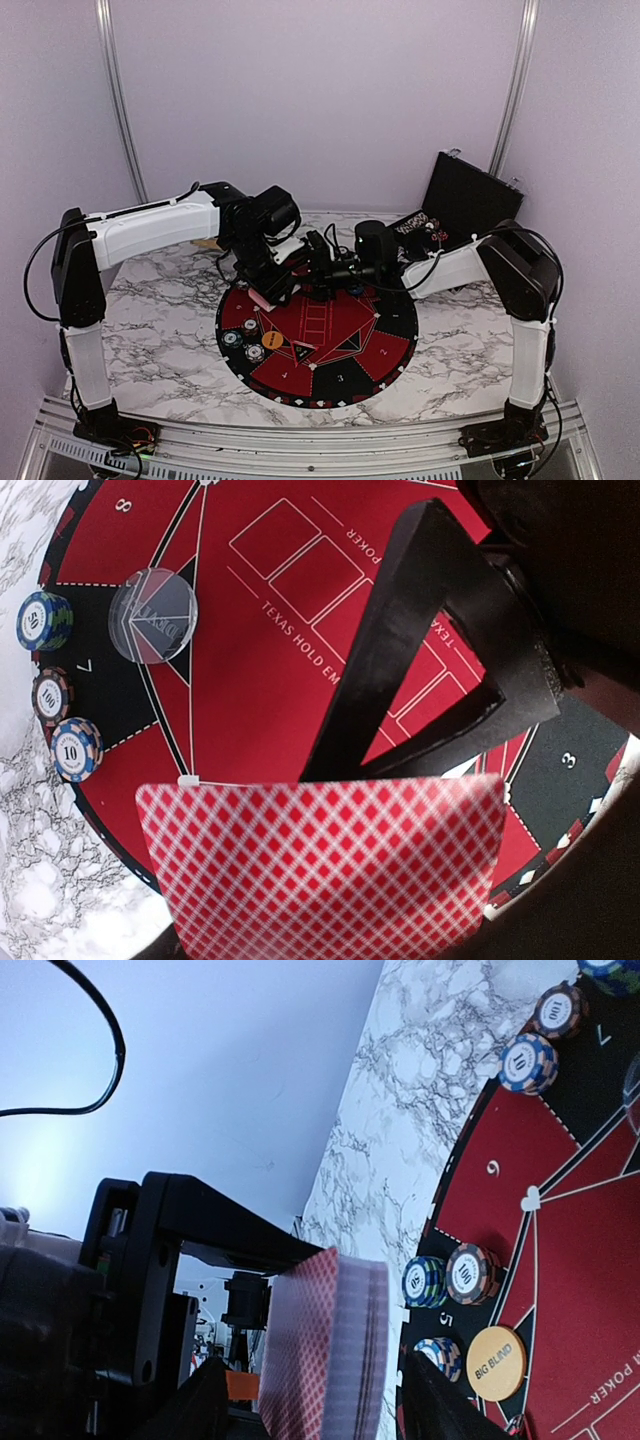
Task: Distribute texas hold em gaming equipment
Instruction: Pick up the poker card from the face-down deck piles.
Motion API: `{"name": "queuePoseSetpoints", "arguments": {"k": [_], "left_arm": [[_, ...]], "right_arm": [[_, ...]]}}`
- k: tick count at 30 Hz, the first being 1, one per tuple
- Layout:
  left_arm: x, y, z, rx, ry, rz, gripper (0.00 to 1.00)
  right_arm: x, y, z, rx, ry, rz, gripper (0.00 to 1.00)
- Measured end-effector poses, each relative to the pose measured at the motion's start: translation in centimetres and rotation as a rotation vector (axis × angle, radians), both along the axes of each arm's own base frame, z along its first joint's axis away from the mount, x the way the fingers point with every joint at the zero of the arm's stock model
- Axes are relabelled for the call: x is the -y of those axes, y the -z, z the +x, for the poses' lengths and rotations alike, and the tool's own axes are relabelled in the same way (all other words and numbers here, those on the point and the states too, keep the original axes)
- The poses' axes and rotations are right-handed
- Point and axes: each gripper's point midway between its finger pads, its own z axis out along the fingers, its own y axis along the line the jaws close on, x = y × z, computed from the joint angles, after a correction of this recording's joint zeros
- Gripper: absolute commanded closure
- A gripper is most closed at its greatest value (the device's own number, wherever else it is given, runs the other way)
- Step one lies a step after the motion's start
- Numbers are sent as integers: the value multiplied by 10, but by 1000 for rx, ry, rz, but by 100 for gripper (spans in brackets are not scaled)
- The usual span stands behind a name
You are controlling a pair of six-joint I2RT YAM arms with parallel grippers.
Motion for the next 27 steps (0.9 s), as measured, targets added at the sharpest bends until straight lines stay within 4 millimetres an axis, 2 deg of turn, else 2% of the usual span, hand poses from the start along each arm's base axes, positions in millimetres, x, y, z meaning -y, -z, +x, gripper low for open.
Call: {"name": "queuePoseSetpoints", "arguments": {"k": [7, 27], "left_arm": [[-3, -9, 0, 10, -5, -17, 64], [-8, -4, -2, -1, -10, -6, 64]], "right_arm": [[1, 8, 1, -1, 9, -27, 50], [3, 11, 7, 39, 37, -54, 52]]}}
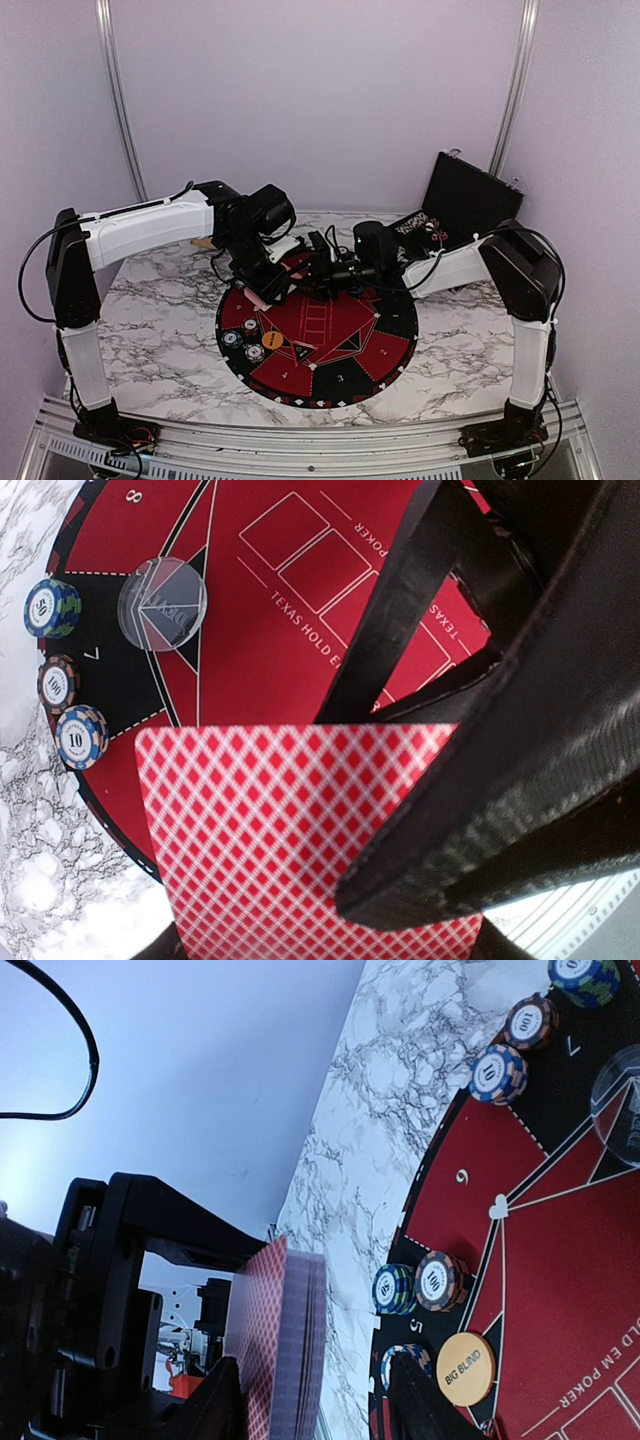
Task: Distribute texas hold em gaming equipment
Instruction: Pick up the poker card from the face-down deck piles.
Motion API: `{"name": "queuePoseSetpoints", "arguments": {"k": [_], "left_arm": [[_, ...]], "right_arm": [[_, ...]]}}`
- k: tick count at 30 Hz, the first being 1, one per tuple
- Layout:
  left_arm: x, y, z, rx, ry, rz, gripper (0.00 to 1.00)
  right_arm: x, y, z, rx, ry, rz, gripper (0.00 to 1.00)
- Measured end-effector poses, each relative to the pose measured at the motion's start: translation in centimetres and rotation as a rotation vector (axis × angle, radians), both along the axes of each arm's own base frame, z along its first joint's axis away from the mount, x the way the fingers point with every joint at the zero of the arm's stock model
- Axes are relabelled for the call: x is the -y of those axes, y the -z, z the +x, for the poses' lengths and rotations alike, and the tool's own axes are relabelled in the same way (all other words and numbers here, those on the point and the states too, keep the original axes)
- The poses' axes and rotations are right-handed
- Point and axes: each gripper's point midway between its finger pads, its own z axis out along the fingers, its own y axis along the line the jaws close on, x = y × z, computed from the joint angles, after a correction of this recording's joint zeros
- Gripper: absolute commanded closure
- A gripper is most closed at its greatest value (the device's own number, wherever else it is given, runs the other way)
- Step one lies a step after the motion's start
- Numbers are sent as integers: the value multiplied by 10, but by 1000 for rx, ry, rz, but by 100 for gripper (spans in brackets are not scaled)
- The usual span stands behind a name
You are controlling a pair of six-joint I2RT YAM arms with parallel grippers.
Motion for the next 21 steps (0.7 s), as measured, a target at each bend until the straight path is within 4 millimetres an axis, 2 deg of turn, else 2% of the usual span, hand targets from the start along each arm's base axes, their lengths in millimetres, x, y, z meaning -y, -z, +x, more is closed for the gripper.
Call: {"name": "queuePoseSetpoints", "arguments": {"k": [9, 21], "left_arm": [[-1, 0, 0, -2, -2, -1, 64], [1, -2, 1, 0, -2, -14, 64]], "right_arm": [[0, -1, 0, 0, 3, -2, 50], [10, -14, 3, 10, 23, 6, 45]]}}
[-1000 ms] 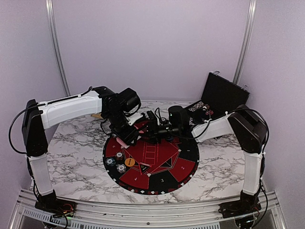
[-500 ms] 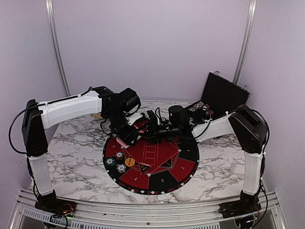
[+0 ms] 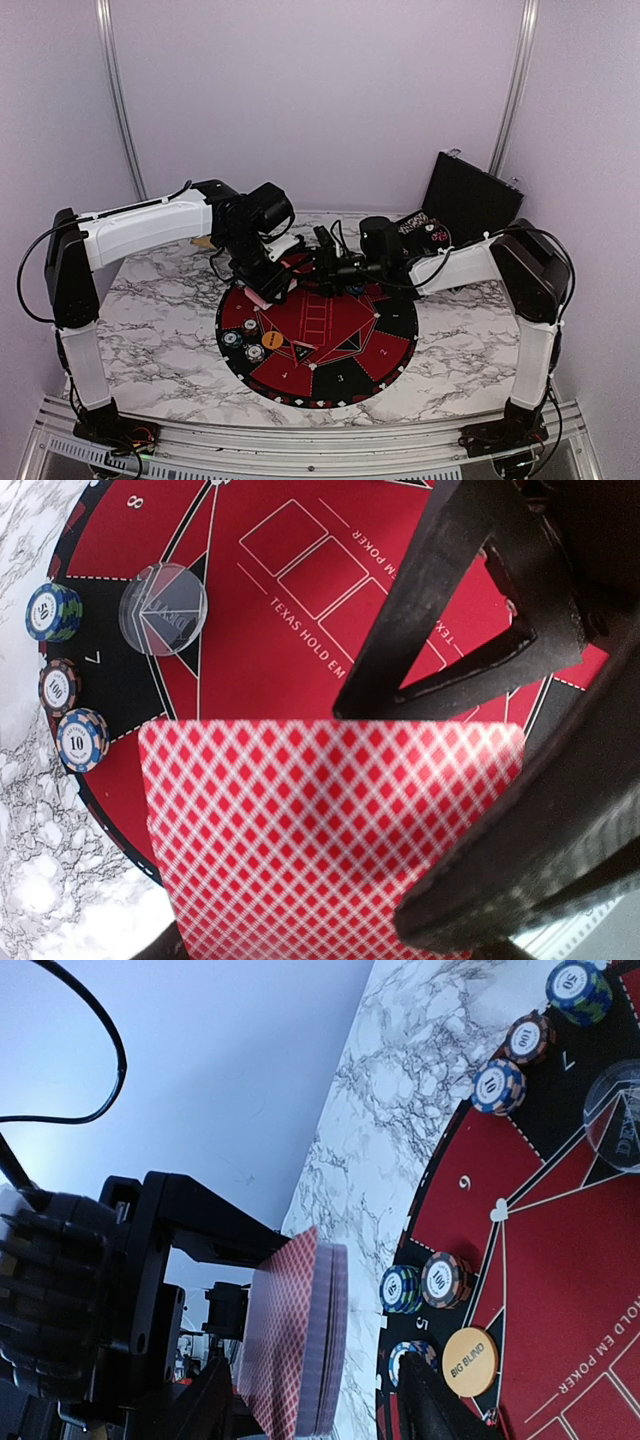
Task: Distribute texas hold em gaming equipment
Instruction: Pick up the poker card from the face-down deck piles.
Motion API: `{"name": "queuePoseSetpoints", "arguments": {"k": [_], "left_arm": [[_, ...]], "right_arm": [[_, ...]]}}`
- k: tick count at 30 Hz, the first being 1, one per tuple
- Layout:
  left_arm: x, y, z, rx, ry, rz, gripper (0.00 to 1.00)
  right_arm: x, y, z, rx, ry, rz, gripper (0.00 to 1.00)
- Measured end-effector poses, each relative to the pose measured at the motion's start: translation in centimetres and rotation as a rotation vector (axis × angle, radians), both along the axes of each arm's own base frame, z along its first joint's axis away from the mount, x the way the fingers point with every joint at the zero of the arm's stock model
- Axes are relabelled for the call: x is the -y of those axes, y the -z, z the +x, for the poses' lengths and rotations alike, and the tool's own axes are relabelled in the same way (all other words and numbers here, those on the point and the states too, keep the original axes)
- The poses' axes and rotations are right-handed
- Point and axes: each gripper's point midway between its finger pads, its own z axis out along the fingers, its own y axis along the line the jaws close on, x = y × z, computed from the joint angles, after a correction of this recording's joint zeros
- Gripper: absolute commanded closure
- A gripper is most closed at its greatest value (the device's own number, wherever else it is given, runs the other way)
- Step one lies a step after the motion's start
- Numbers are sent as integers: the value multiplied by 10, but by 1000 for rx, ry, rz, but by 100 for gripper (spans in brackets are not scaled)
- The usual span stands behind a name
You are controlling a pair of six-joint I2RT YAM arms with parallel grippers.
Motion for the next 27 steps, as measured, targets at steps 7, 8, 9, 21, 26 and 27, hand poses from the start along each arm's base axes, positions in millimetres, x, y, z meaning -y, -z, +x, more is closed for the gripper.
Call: {"name": "queuePoseSetpoints", "arguments": {"k": [7, 8, 9, 21, 26, 27], "left_arm": [[1, 1, 1, 3, 0, -4, 64], [1, 1, 1, 2, 0, -3, 64], [1, 2, 1, 2, 0, -3, 64], [-1, 4, 1, -1, -3, 1, 64], [-3, 4, 3, 0, -9, 1, 64], [-3, 4, 3, -1, -10, 1, 64]], "right_arm": [[8, 0, 3, -2, 21, -5, 51], [9, 0, 4, -2, 25, -6, 51], [10, 1, 5, -3, 29, -8, 52], [13, -1, 6, 2, 40, -8, 66], [15, 2, 4, -8, 42, -14, 70], [16, 2, 3, -8, 42, -14, 70]]}}
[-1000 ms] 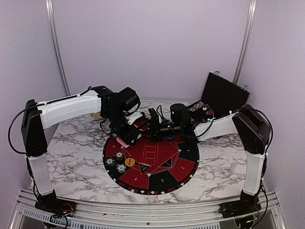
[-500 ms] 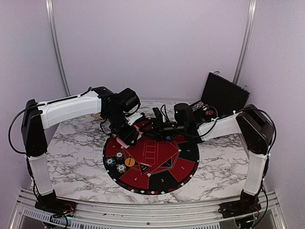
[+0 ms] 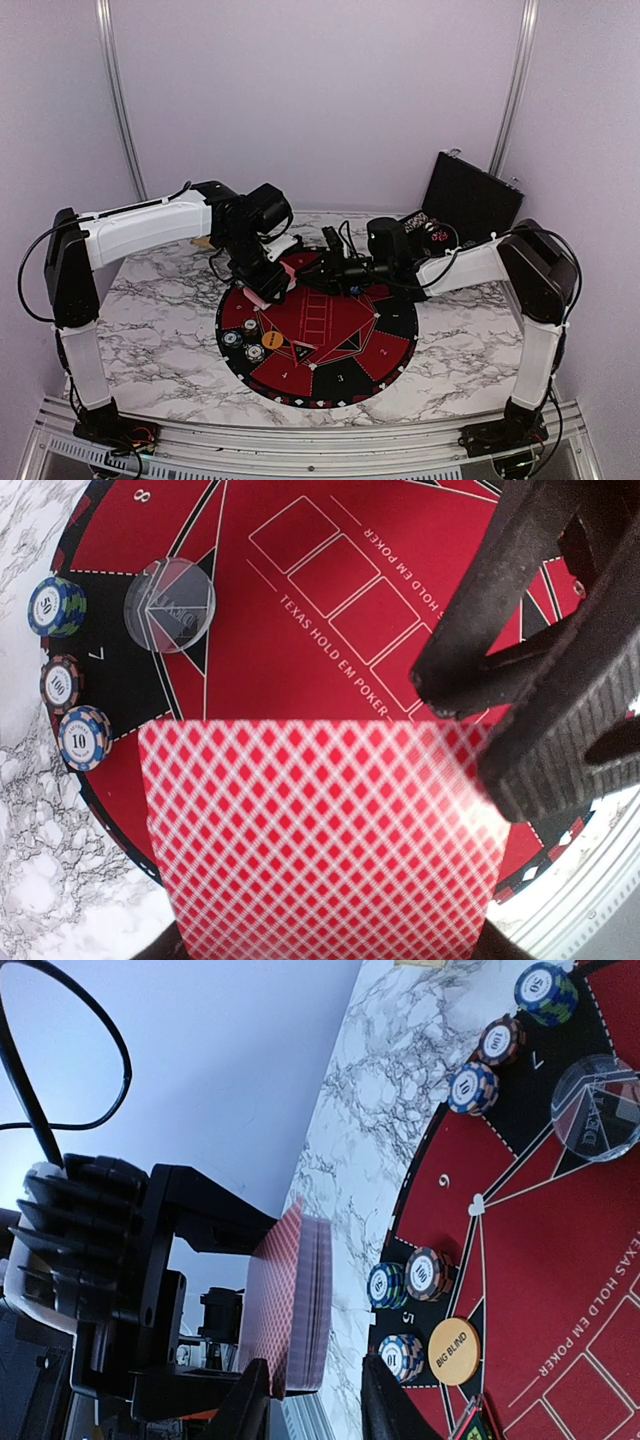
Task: Distribute texas hold em gaming equipment
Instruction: Pick up the poker card from the face-down deck piles.
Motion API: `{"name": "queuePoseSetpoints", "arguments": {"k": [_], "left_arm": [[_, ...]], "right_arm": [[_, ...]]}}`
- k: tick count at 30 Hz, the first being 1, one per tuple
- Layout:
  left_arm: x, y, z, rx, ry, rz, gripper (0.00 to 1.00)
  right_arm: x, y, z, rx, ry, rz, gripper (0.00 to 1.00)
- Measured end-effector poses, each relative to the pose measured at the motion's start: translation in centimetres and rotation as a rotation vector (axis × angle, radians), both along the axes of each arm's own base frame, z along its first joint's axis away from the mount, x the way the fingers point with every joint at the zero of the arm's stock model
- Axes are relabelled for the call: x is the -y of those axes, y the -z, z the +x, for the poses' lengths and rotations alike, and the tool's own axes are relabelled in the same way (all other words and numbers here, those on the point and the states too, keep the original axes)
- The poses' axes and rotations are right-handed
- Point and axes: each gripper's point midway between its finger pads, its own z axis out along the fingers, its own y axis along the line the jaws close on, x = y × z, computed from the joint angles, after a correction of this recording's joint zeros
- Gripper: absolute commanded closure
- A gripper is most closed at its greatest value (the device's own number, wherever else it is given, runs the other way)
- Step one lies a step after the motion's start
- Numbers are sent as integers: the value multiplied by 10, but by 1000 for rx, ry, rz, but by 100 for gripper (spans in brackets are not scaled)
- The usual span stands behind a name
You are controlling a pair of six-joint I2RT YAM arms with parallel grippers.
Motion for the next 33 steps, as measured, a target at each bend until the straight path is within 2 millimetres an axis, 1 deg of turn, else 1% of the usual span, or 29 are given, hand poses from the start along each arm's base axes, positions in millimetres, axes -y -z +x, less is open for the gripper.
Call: {"name": "queuePoseSetpoints", "arguments": {"k": [8, 16, 26, 33], "left_arm": [[0, 0, 0, 0, -1, 0, 64], [-1, 0, 0, 0, -2, 1, 64], [-2, 3, -1, -6, -2, 6, 65], [-2, 3, 0, -6, -3, 6, 65]], "right_arm": [[0, -3, -1, 3, -1, 5, 72], [-2, -4, -3, -2, -5, 7, 77], [-4, -8, -3, 2, -8, 14, 80], [-6, -11, -3, 4, -11, 19, 84]]}}
